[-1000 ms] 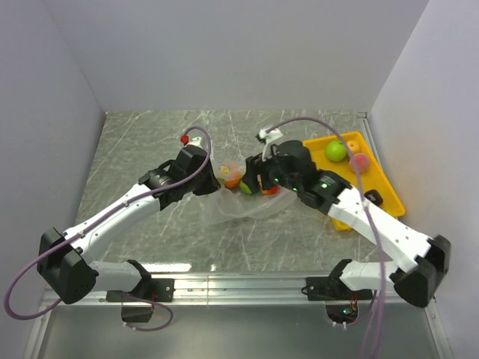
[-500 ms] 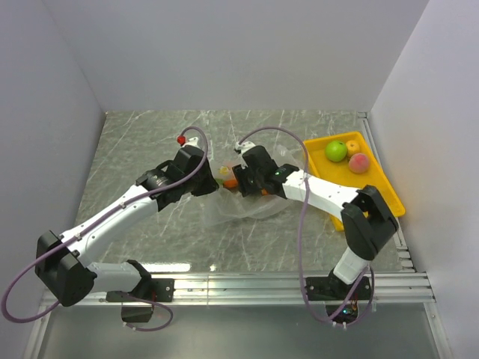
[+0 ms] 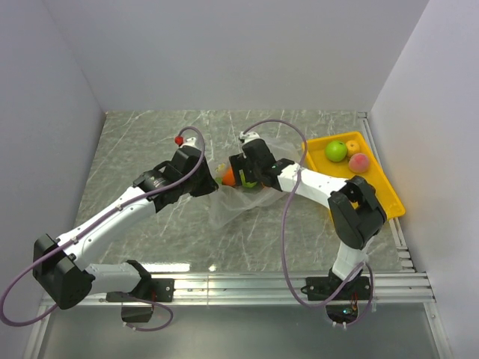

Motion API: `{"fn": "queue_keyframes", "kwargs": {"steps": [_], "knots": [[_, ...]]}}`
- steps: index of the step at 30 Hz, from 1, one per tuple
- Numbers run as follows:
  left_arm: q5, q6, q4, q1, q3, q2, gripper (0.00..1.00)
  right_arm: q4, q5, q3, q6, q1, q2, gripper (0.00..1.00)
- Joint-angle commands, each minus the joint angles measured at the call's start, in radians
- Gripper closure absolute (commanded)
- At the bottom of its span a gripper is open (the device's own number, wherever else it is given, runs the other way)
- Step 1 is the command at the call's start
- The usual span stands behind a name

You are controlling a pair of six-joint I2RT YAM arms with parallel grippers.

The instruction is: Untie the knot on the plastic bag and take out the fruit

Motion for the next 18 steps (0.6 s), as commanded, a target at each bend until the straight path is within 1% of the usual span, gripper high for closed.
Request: {"fn": "queue_keyframes", "kwargs": {"steps": [1,4,9,13,14,16,18], "knots": [[0.029,-0.013,0.029,-0.001,-0.008,-0.009,1.0,0.06,0.043,0.045,0.015,-0.011,0.052,0.07],[0.043,-0.02,0.041,-0.003,-0.017,-0.007,0.99,0.078,0.126,0.038,0.053,-0.019,0.093,0.07],[0.064,-0.039,0.055,-0.003,-0.051,-0.009,0.99,0.114,0.14,0.045,0.153,-0.049,0.136,0.1],[0.08,-0.05,0.064,-0.003,-0.078,-0.017,0.99,0.147,0.117,0.052,0.238,-0.069,0.164,0.12],[0.08,-0.053,0.063,-0.004,-0.086,-0.018,0.99,0.156,0.104,0.054,0.249,-0.079,0.17,0.14],[0.077,-0.053,0.06,-0.003,-0.091,-0.023,1.0,0.172,0.09,0.052,0.277,-0.082,0.181,0.15],[0.077,-0.054,0.057,-0.003,-0.097,-0.024,1.0,0.224,0.057,0.039,0.282,-0.083,0.182,0.19]]}}
